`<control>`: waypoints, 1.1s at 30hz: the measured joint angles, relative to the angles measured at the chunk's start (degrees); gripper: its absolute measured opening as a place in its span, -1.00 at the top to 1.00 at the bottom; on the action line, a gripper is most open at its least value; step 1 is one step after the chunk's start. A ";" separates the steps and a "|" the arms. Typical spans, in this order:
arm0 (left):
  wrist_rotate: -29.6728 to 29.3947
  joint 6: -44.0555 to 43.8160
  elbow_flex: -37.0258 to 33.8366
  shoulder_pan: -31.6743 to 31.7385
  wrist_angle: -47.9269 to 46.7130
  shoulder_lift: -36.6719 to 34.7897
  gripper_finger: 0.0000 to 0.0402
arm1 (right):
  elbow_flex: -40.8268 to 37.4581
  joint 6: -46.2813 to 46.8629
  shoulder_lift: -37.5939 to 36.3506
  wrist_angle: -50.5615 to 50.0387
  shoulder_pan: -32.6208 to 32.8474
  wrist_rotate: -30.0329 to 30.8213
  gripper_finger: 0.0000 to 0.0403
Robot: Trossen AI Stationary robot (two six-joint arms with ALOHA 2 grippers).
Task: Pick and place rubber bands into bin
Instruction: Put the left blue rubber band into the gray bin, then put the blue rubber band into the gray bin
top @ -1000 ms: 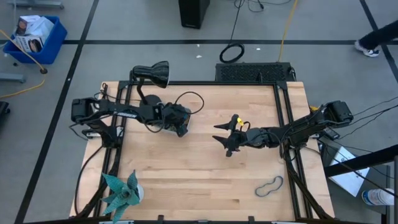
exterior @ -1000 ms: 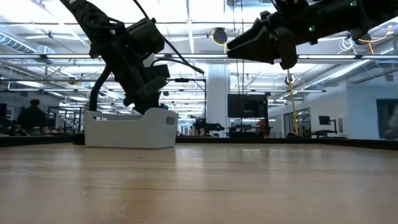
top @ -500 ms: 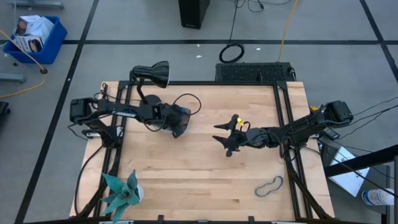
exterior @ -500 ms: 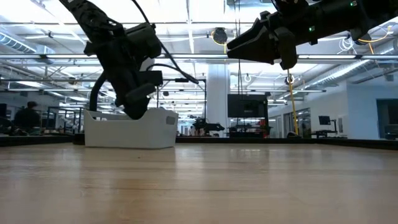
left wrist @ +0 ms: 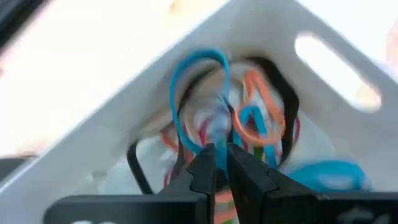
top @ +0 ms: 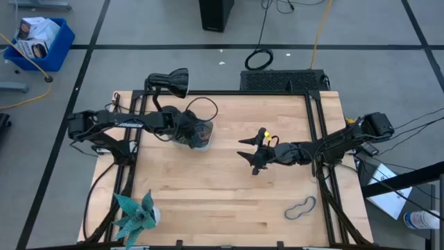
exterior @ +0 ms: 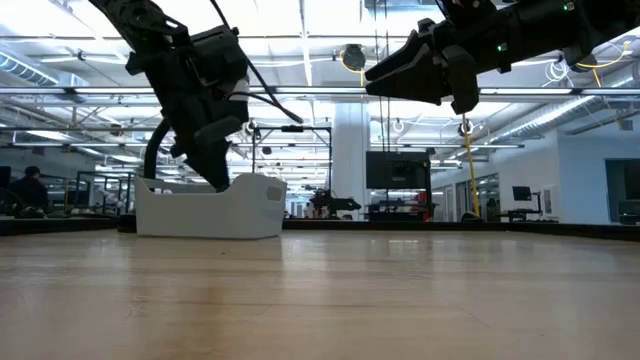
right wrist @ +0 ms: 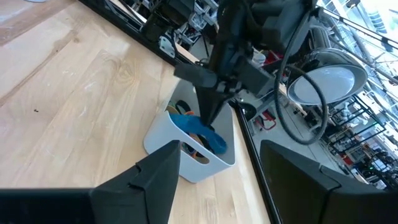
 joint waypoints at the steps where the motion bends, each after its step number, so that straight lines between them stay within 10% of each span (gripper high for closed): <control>1: -0.32 -0.71 0.04 0.14 -0.09 -0.49 0.77 | 0.00 0.03 0.01 -0.19 0.00 0.00 -0.07; 33: -2.43 -0.94 0.00 0.22 -0.30 -2.36 0.77 | 0.00 6.49 -0.06 -5.14 0.56 -0.13 -0.09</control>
